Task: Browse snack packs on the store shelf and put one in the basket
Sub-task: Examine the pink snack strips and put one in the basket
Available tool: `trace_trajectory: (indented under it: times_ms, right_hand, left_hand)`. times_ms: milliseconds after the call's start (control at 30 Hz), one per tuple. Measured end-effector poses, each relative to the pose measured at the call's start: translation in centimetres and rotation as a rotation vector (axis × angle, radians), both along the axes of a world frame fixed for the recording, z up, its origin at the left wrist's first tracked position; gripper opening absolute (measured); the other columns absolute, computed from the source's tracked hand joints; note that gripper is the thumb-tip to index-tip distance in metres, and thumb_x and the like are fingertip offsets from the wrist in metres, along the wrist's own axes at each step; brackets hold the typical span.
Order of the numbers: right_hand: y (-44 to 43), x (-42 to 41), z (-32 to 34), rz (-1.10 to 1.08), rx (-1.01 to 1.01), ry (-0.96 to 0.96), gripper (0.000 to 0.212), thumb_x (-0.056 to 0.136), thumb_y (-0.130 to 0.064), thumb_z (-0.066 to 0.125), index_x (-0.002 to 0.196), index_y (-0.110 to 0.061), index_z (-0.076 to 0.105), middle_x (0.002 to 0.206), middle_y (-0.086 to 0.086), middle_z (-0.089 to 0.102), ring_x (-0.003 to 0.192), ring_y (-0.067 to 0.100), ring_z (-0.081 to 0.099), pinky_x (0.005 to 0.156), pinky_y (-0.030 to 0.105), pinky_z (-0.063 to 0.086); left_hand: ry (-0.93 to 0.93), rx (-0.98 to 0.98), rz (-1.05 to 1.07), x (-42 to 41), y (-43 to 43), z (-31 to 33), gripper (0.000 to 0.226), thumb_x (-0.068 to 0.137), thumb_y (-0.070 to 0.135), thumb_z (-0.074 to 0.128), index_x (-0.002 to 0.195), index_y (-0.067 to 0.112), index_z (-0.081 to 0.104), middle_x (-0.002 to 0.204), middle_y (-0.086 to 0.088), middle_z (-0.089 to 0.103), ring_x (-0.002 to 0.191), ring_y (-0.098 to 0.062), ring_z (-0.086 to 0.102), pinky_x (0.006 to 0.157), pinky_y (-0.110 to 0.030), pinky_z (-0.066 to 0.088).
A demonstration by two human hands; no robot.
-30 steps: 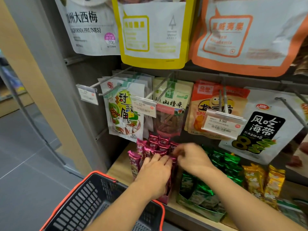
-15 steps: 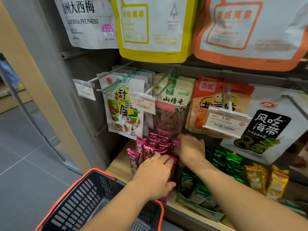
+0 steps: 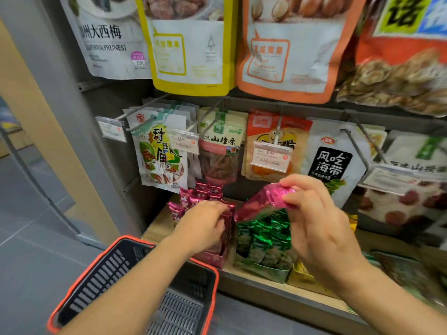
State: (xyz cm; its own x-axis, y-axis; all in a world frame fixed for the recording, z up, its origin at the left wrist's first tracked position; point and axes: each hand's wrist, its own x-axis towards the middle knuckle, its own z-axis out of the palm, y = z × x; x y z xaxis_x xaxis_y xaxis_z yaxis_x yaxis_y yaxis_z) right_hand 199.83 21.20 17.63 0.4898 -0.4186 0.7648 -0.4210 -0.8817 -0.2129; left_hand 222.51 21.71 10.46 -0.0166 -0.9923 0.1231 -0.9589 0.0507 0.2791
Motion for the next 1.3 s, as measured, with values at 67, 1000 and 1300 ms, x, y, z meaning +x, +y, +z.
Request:
trace_trajectory:
  times_ms: [67,1000,1300]
  right_hand:
    - [1.0,-1.0,0.9,0.028,0.128,-0.110,0.016,0.091,-0.008,0.049,0.102,-0.018,0.049,0.116,-0.001,0.055,0.098,0.016,0.058,0.080,0.023,0.051]
    - [6.0,6.5,-2.5,0.264,0.984,0.031,0.032,0.098,-0.050,0.041,0.119,-0.031,0.056,0.098,-0.009,0.069,0.087,0.003,0.062,0.081,0.021,0.047]
    - [5.9,8.2,-2.1,0.306,1.011,0.034,0.031,0.095,-0.055,0.042,0.111,-0.032,0.056,0.094,-0.004,0.068,0.085,0.011,0.063,0.083,0.037,0.052]
  left_hand:
    - [0.237,0.018,0.083,-0.5,1.2,2.3,0.031,0.093,0.018,0.057,0.123,0.025,0.066,0.122,0.007,0.066,0.112,-0.008,0.059,0.103,-0.028,0.044]
    - [1.223,-0.257,0.234,-0.8,9.3,7.5,0.029,0.084,0.048,0.059,0.105,0.037,0.074,0.083,0.009,0.071,0.089,-0.012,0.063,0.103,-0.047,0.046]
    - [1.310,-0.366,0.374,0.0,9.3,8.6,0.026,0.098,0.037,0.052,0.098,0.029,0.077,0.092,-0.015,0.074,0.090,-0.018,0.068,0.103,-0.050,0.045]
